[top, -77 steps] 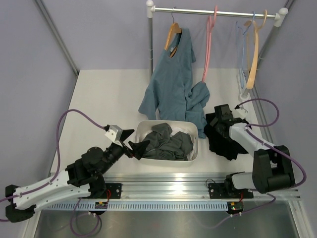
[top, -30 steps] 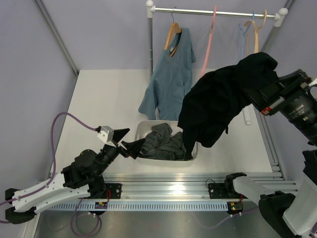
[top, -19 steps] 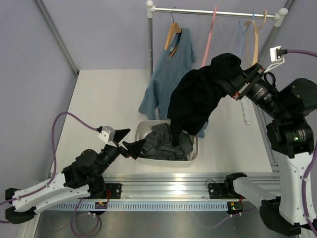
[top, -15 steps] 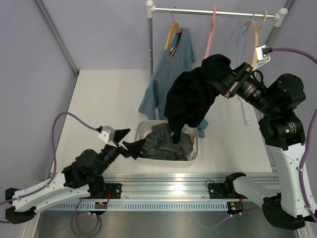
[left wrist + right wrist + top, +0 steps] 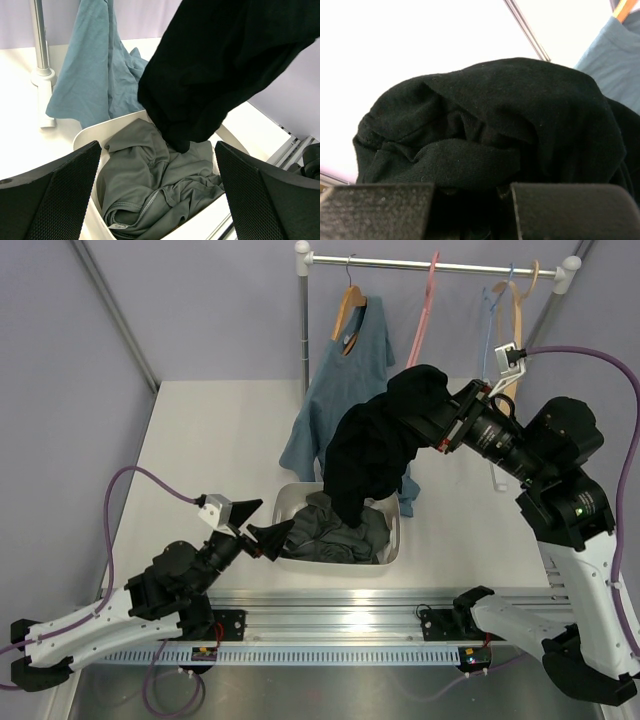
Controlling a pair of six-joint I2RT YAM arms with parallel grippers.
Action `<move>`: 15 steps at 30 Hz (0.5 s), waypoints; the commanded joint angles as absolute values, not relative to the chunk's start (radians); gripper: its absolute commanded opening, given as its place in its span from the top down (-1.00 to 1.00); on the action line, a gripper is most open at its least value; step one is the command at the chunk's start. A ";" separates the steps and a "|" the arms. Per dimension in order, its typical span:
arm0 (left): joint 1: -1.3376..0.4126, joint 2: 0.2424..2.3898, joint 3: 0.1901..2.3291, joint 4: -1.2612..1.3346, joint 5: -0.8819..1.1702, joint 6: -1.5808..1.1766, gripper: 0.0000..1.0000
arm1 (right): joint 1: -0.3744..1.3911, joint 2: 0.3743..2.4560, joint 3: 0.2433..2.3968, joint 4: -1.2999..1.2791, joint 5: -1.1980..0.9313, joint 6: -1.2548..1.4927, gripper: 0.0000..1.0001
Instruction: Remove the t-shirt from the hanger
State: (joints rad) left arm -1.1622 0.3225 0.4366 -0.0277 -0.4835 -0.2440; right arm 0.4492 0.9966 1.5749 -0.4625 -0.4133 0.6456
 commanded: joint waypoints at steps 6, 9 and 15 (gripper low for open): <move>-1.166 0.304 0.440 0.008 -0.534 -0.242 -0.98 | 0.457 1.037 1.750 -0.469 -0.565 0.670 1.00; -1.164 0.293 0.434 0.006 -0.538 -0.244 -0.98 | 0.457 1.040 1.773 -0.491 -0.618 0.678 1.00; -1.164 0.296 0.439 0.005 -0.551 -0.239 -0.98 | 0.457 1.022 1.741 -0.470 -0.727 0.750 1.00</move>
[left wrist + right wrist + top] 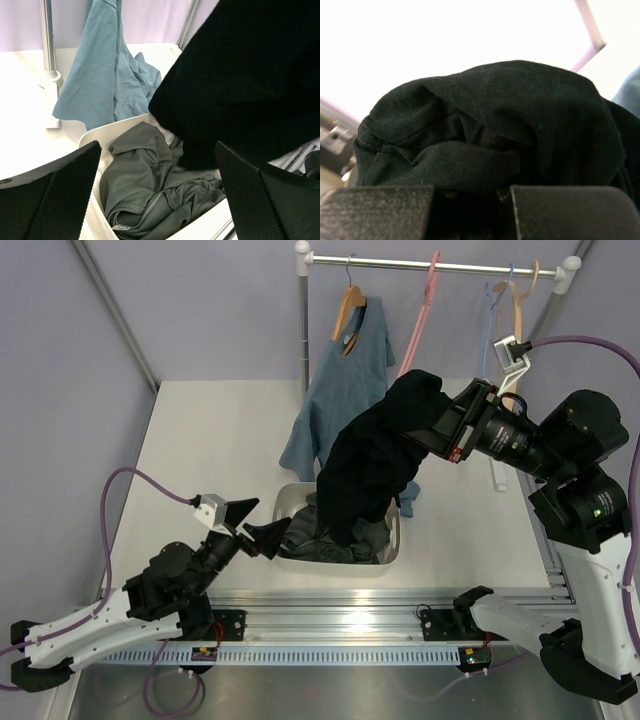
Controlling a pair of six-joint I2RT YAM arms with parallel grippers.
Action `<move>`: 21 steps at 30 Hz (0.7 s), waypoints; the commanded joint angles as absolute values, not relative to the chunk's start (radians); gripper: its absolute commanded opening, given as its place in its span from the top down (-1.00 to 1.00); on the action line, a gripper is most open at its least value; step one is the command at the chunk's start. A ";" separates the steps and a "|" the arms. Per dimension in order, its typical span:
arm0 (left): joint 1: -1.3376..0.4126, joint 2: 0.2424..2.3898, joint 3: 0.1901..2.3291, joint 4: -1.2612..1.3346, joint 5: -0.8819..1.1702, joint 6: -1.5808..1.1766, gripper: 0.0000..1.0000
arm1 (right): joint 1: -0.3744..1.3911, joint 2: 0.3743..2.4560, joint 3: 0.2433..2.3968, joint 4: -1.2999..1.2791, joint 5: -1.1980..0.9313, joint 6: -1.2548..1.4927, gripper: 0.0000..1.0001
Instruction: Remove the t-shirt from the hanger
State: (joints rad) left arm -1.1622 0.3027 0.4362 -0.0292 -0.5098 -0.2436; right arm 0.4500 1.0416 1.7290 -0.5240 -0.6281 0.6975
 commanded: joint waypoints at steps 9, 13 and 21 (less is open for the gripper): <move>-1.164 0.279 0.434 0.003 -0.555 -0.241 -0.98 | 0.457 0.950 1.517 -0.417 -0.672 0.732 1.00; -1.164 0.281 0.434 0.003 -0.555 -0.242 -0.98 | 0.460 0.942 1.301 -0.325 -0.598 0.697 1.00; -1.164 0.273 0.436 0.003 -0.560 -0.244 -0.98 | 0.583 0.974 1.063 -0.233 -0.298 0.557 1.00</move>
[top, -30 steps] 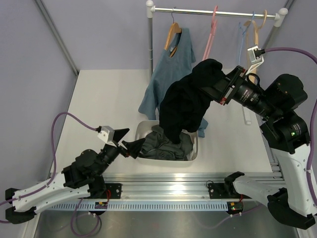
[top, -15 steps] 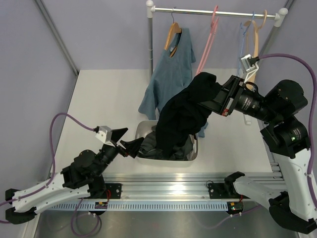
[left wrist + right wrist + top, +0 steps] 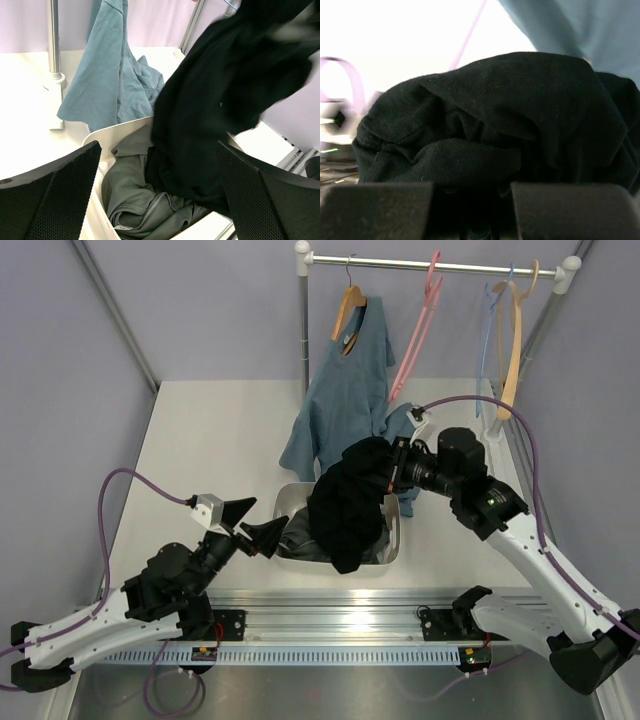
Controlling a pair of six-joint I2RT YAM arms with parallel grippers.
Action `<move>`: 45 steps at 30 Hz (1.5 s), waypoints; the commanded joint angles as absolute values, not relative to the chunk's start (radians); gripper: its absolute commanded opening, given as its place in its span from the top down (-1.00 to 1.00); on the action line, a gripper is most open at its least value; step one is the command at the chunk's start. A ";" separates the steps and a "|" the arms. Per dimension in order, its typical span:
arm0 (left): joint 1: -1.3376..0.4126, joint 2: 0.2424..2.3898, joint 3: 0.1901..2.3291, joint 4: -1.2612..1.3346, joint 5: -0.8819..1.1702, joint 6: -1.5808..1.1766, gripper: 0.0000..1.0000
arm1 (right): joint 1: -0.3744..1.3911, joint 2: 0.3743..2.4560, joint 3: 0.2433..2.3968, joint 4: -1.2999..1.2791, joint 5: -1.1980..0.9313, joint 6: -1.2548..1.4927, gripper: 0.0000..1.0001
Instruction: Remove the t-shirt from the hanger
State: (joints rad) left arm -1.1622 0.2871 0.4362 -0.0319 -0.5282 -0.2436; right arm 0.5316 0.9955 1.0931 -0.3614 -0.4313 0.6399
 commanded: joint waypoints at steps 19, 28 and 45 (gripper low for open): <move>-1.164 0.264 0.431 0.003 -0.595 -0.250 -0.98 | 0.885 1.322 0.963 -0.157 0.118 0.391 1.00; -1.164 0.256 0.428 0.003 -0.603 -0.252 -0.98 | 1.012 1.454 0.896 -0.241 0.336 0.563 0.98; -1.164 0.261 0.425 0.003 -0.618 -0.252 -0.98 | 1.077 1.312 0.913 -0.457 0.451 0.637 -0.21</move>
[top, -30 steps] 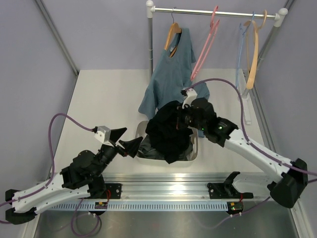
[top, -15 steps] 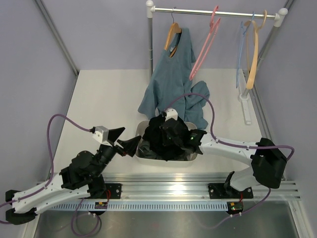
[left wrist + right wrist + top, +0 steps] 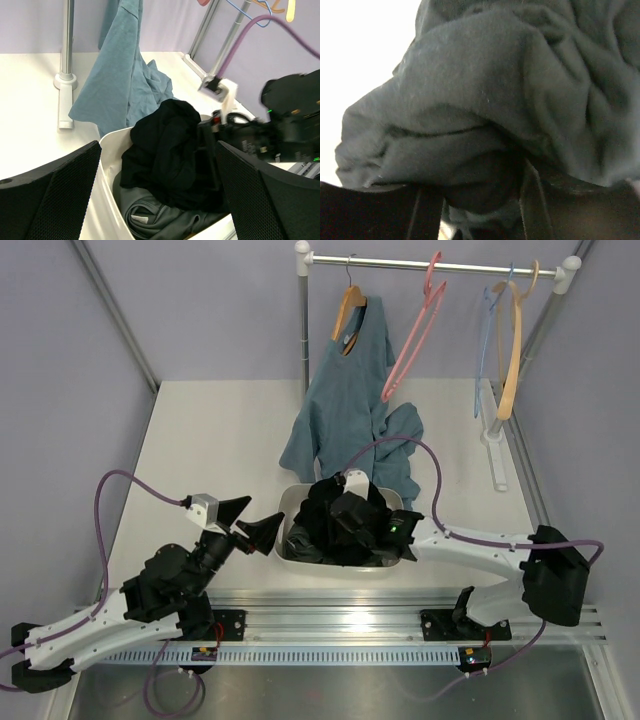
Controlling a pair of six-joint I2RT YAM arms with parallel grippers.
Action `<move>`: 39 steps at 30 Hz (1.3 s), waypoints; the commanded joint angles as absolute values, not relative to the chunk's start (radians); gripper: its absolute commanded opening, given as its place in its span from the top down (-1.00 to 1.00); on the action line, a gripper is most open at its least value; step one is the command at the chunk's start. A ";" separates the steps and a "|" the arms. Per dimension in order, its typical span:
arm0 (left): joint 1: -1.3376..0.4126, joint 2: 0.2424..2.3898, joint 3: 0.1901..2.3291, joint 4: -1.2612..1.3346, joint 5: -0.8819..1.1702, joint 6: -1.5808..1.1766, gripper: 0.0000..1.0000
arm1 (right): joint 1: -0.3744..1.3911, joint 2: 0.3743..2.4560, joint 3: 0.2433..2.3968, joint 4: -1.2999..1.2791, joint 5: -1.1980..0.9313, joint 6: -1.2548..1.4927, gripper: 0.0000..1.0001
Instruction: Remove the t-shirt from the hanger
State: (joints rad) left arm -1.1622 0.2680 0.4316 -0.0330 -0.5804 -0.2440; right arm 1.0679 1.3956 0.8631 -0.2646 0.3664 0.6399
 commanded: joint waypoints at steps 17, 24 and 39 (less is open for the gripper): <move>-1.164 0.259 0.425 0.003 -0.627 -0.255 -0.98 | 1.077 1.023 1.048 -0.614 0.529 0.549 0.05; -1.164 0.242 0.420 0.003 -0.640 -0.256 -0.98 | 0.988 1.233 1.132 -0.494 0.690 0.577 0.21; -1.164 0.232 0.422 -0.020 -0.617 -0.261 -0.98 | 0.953 1.416 0.967 -0.292 0.405 0.544 0.32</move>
